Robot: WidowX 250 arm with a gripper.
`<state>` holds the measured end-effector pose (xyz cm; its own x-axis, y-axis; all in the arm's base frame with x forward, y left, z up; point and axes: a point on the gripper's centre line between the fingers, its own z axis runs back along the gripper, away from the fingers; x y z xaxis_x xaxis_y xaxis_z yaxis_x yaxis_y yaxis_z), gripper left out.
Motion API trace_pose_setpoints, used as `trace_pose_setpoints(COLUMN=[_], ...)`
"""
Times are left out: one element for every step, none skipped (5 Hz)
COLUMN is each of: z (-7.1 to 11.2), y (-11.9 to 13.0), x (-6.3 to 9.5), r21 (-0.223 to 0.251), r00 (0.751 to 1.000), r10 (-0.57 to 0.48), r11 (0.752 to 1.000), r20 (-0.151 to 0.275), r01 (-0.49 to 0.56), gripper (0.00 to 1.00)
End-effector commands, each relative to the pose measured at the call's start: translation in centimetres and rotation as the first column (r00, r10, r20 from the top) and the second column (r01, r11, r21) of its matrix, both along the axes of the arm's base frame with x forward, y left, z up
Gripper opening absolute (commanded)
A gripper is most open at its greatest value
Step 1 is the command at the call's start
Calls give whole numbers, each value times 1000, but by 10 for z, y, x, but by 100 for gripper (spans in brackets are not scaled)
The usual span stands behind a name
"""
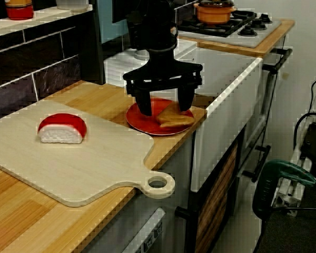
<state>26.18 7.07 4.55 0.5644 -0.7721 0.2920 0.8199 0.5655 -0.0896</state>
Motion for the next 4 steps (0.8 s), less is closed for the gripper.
trace_pose_setpoints(z=[18, 17, 17, 16], y=[-4, -10, -15, -19], x=[8, 7, 3, -1], r21=[22, 36, 47, 50], r00=[999, 998, 997, 997], r10=[-20, -33, -38, -49], r11=[1000, 999, 998, 998], r20=[44, 49, 62, 60], r01=[19, 31, 35, 46], gripper=[100, 100, 100, 100])
